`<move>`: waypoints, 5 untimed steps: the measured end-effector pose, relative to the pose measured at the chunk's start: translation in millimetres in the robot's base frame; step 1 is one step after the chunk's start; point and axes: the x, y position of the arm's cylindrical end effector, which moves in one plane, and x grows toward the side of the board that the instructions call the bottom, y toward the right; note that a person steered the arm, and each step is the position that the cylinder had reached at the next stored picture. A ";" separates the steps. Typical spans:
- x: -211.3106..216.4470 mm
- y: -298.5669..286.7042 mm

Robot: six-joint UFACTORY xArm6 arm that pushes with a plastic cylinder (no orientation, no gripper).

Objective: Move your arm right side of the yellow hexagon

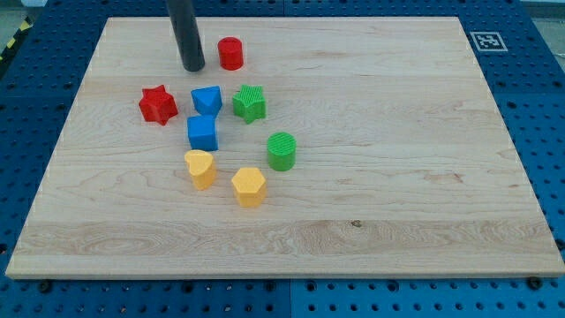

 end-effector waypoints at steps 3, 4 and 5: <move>1.0 65.1; 1.0 103.6; 15.5 123.5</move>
